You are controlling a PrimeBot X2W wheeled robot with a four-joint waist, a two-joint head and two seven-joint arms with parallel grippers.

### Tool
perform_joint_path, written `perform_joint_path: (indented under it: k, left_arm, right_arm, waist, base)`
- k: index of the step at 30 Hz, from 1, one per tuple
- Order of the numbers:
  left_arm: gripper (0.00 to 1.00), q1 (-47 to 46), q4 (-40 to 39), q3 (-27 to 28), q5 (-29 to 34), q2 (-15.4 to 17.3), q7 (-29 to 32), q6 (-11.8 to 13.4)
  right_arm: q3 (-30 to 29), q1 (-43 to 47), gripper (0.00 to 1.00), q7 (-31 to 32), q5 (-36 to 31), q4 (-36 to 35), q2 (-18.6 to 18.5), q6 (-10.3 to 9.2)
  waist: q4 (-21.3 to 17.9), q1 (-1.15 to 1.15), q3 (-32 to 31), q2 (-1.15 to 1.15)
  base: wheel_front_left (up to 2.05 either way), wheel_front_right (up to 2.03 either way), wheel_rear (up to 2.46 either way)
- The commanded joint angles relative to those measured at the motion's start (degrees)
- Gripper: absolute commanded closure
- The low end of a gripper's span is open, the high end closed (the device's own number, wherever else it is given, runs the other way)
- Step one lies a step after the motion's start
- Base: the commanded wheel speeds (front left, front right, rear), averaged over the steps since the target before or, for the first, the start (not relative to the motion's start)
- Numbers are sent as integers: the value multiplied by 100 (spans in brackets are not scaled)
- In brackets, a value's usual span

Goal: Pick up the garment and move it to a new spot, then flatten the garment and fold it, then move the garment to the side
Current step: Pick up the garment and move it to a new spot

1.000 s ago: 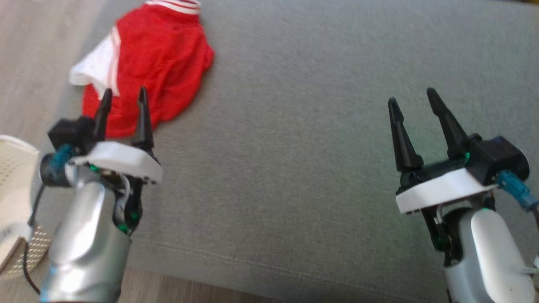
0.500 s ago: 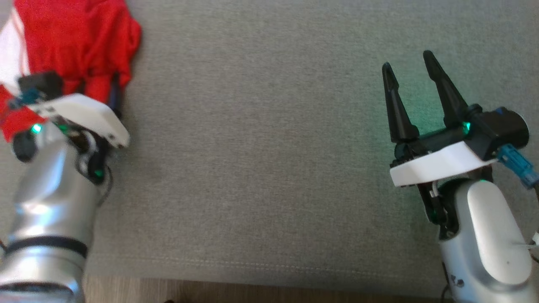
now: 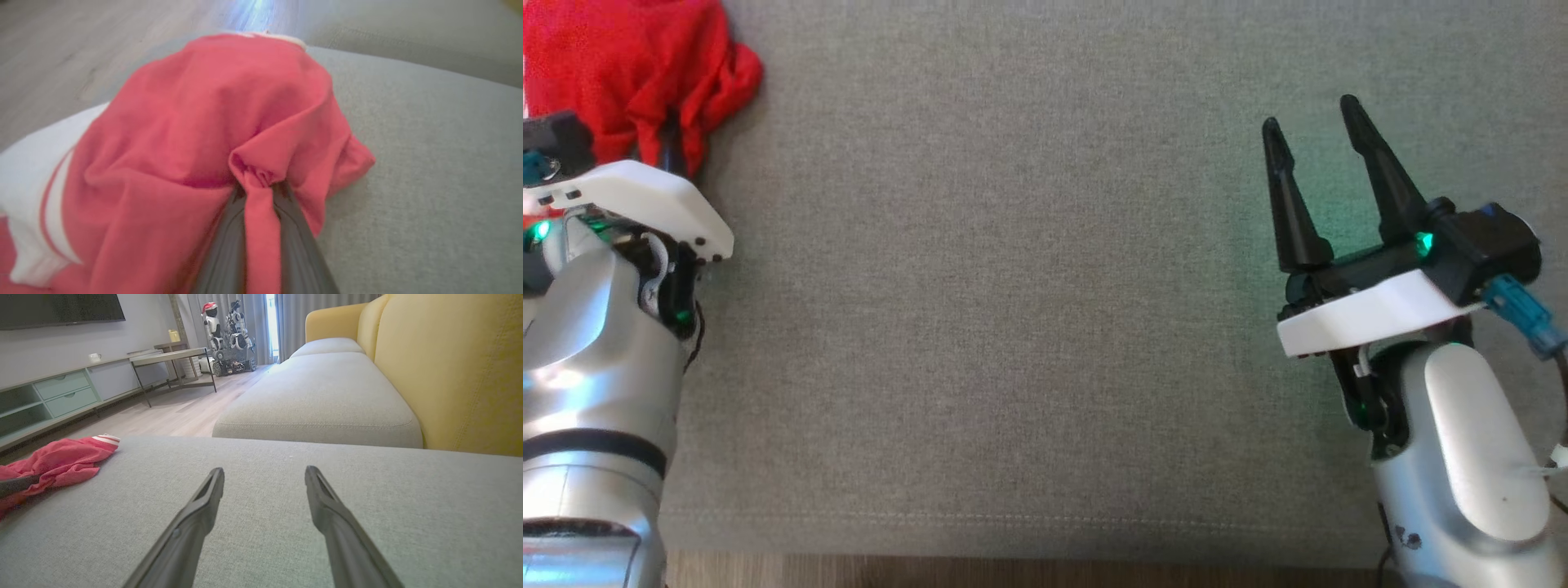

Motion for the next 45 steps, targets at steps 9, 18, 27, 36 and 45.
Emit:
perform_joint_path:
  k: [9, 18, 27, 36, 45]
  left_arm:
    - [100, 1054, -2758, 640, 448, 381, -206, 588]
    - [100, 3028, -5055, 636, 835, 83, -207, 854]
    - [100, 3968, -6432, 243, 964, -24, 214, 971]
    - [100, 3601, -6593, -554, 1025, -317, 591, 591]
    - [100, 2588, -5812, -1330, 1274, -739, 597, 208]
  right_arm:
    - [-128, 282, 0, -69, 23, -190, 87, 20]
    - [-284, 785, 0, -41, 52, -199, 120, 20]
    - [-378, 1129, 0, 35, 115, -325, 145, 20]
    - [-364, 1117, 0, 80, 218, -619, 153, 20]
    - [-252, 987, 0, -73, 450, -612, 154, 20]
  waist:
    - [50, 0, -587, 0]
    - [-35, 0, -1262, 0]
    - [-251, 0, -1611, 0]
    - [-911, 0, -1364, 0]
    - [-1845, 0, -943, 0]
  base:
    - [0, 0, 0]
    - [0, 0, 0]
    - [0, 0, 0]
    - [0, 0, 0]
    - [0, 0, 0]
